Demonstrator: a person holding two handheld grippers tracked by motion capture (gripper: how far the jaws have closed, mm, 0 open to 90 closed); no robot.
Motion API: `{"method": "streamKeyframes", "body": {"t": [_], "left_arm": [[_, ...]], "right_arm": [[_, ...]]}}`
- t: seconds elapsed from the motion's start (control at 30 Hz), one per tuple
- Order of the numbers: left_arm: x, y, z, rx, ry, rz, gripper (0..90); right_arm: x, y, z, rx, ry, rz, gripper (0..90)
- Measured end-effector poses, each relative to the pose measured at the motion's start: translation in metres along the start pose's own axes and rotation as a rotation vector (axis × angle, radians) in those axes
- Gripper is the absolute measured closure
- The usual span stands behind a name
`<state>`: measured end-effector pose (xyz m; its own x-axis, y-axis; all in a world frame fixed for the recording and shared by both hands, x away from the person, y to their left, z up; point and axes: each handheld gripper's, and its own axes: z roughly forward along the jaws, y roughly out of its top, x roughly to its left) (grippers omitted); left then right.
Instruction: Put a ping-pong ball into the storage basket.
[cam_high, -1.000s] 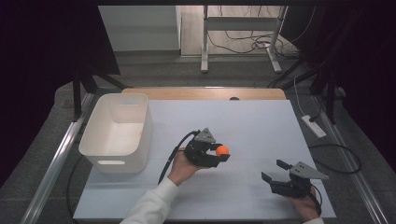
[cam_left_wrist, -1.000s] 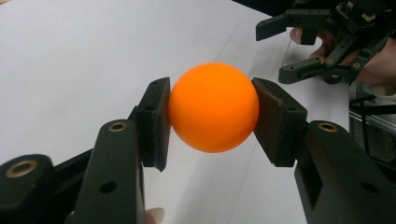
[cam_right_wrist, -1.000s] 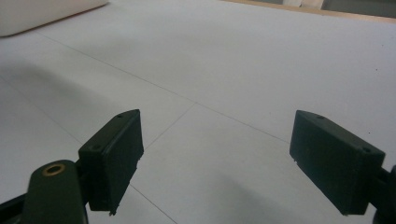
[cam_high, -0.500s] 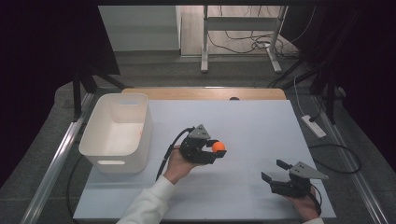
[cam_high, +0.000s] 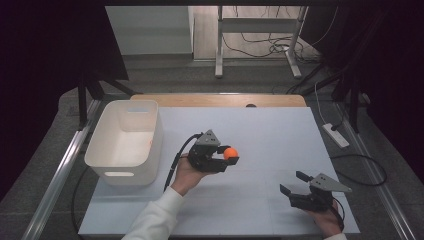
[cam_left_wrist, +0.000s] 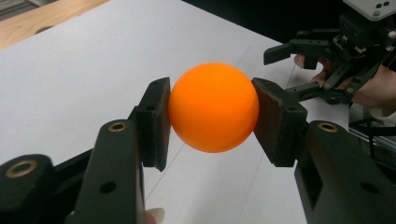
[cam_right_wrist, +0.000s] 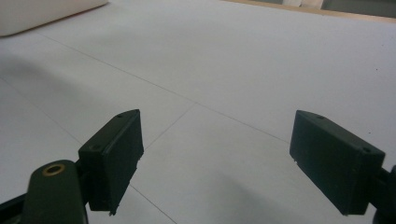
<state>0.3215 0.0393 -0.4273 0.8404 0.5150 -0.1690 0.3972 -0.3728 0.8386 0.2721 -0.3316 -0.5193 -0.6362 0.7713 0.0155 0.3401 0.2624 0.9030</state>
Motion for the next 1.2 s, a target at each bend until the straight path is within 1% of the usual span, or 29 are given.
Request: {"method": "streamKeyframes", "body": {"t": [0.13, 0.3, 0.9, 1.03, 1.2], "left_arm": [[0.001, 0.001, -0.003, 0.001, 0.008, 0.005, 50.4], [0.003, 0.001, -0.008, -0.009, 0.021, 0.000, 50.4], [0.006, 0.005, -0.022, -0.049, 0.038, -0.010, 50.4], [0.008, 0.006, -0.024, -0.044, 0.047, -0.006, 50.4], [0.009, 0.007, -0.028, -0.056, 0.054, -0.008, 50.4]], "right_arm": [[0.000, 0.000, 0.000, 0.002, -0.001, 0.003, 17.3], [0.000, 0.000, 0.000, 0.002, -0.001, 0.003, 17.3], [0.000, 0.000, 0.000, 0.002, -0.001, 0.000, 17.3], [0.000, 0.000, 0.000, 0.003, 0.000, 0.000, 17.3], [0.000, 0.000, 0.000, 0.003, -0.001, 0.001, 17.3]]}}
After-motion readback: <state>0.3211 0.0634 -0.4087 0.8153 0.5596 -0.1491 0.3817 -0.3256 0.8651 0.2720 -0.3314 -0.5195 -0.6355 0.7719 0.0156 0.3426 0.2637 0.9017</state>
